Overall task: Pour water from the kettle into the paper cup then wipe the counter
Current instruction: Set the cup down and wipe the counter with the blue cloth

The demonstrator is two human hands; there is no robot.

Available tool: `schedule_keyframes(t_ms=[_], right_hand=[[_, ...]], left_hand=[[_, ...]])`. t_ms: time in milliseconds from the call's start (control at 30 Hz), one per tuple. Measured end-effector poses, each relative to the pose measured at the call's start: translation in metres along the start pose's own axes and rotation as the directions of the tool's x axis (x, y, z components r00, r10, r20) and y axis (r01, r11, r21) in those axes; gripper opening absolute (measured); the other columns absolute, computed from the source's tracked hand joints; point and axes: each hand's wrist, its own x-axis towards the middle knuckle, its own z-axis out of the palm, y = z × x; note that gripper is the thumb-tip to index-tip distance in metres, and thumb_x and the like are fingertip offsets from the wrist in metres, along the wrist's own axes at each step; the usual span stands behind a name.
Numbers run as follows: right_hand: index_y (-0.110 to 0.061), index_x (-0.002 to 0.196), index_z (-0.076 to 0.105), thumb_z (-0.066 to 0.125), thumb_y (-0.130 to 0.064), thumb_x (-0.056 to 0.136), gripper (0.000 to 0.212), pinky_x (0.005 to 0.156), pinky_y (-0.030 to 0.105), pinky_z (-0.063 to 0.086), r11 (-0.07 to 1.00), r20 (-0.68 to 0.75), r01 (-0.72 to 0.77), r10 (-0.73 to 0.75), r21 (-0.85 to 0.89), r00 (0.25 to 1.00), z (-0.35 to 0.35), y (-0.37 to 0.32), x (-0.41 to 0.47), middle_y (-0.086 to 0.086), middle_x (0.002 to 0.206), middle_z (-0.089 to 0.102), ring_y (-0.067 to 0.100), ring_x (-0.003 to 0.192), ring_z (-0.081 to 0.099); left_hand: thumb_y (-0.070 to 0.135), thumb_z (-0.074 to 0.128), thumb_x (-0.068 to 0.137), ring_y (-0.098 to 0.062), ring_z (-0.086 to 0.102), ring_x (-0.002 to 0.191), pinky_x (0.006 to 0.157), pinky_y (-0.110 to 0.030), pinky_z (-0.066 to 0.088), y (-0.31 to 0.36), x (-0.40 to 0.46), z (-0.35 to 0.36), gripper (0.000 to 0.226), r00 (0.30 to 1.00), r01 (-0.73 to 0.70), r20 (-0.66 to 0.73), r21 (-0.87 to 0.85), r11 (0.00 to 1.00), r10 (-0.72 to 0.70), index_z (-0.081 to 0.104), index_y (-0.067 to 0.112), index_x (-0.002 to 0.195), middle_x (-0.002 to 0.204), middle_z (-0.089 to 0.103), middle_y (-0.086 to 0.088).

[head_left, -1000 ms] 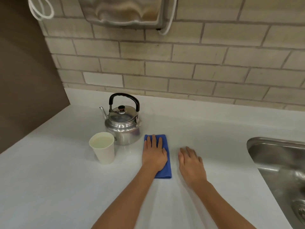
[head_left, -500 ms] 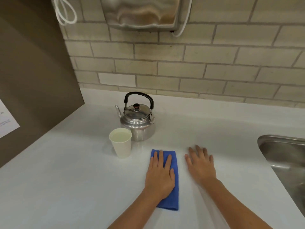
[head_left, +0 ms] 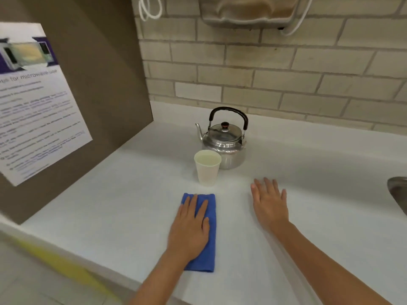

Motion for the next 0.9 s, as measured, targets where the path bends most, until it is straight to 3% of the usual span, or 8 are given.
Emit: schedule_keyframes(t_ms=[167, 300, 433, 533, 800, 900], right_hand=[[-0.025, 0.144, 0.022, 0.015, -0.042, 0.098, 0.049, 0.119, 0.046, 0.000, 0.999, 0.050, 0.050, -0.050, 0.010, 0.997, 0.017, -0.033, -0.003, 0.003, 0.157, 0.014, 0.022, 0.145, 0.001], [-0.026, 0.144, 0.022, 0.014, -0.043, 0.098, 0.050, 0.119, 0.044, -0.001, 0.999, 0.068, 0.033, -0.034, 0.023, 0.997, 0.019, -0.038, -0.001, 0.001, 0.158, 0.013, 0.021, 0.145, 0.000], [-0.024, 0.145, 0.022, 0.014, -0.041, 0.098, 0.050, 0.118, 0.045, 0.003, 1.000, 0.070, 0.019, -0.019, -0.003, 0.997, 0.021, -0.039, 0.004, 0.002, 0.157, 0.016, 0.023, 0.145, 0.004], [-0.023, 0.144, 0.022, 0.016, -0.039, 0.098, 0.049, 0.117, 0.046, 0.007, 1.000, 0.037, -0.005, 0.005, -0.013, 0.999, 0.022, -0.041, 0.015, 0.004, 0.155, 0.020, 0.024, 0.144, 0.008], [-0.021, 0.144, 0.021, 0.017, -0.037, 0.098, 0.049, 0.116, 0.045, 0.011, 0.988, -0.024, -0.135, 0.133, -0.076, 0.991, 0.030, -0.048, 0.049, 0.005, 0.153, 0.023, 0.026, 0.142, 0.013], [-0.022, 0.145, 0.017, 0.018, -0.035, 0.098, 0.049, 0.117, 0.044, 0.010, 0.981, -0.042, -0.176, 0.173, -0.083, 0.984, 0.036, -0.053, 0.063, 0.004, 0.154, 0.021, 0.027, 0.143, 0.011]], left_hand=[[0.030, 0.026, 0.098, -0.031, 0.007, 0.144, 0.119, -0.039, 0.004, -0.117, 0.031, -0.045, 0.052, 0.960, 0.281, -0.043, 0.113, 0.953, -0.278, 0.014, 0.012, 0.146, 0.157, 0.007, -0.017], [0.029, 0.018, 0.098, -0.040, 0.005, 0.142, 0.118, -0.046, 0.003, -0.111, 0.081, -0.046, 0.054, 0.897, 0.437, -0.052, 0.239, 0.867, -0.438, 0.007, 0.007, 0.146, 0.155, 0.004, -0.024], [0.035, 0.017, 0.098, -0.035, -0.003, 0.144, 0.117, -0.042, -0.004, -0.075, 0.069, -0.025, 0.056, 0.955, 0.288, 0.004, 0.206, 0.935, -0.295, 0.003, 0.011, 0.146, 0.156, -0.001, -0.019], [0.038, 0.019, 0.098, -0.028, -0.005, 0.145, 0.117, -0.035, -0.006, -0.096, 0.041, -0.028, 0.055, 0.983, 0.178, 0.015, 0.139, 0.974, -0.182, 0.003, 0.017, 0.146, 0.157, -0.002, -0.013], [0.032, 0.021, 0.099, -0.035, 0.004, 0.144, 0.119, -0.043, 0.002, -0.204, 0.145, -0.067, 0.054, 0.964, 0.249, 0.042, 0.215, 0.944, -0.264, 0.005, 0.011, 0.146, 0.156, 0.004, -0.019], [0.030, 0.018, 0.099, -0.036, 0.004, 0.144, 0.118, -0.045, 0.002, -0.205, 0.211, -0.060, 0.054, 0.975, 0.165, 0.096, 0.290, 0.943, -0.200, 0.001, 0.009, 0.146, 0.156, 0.001, -0.020]])
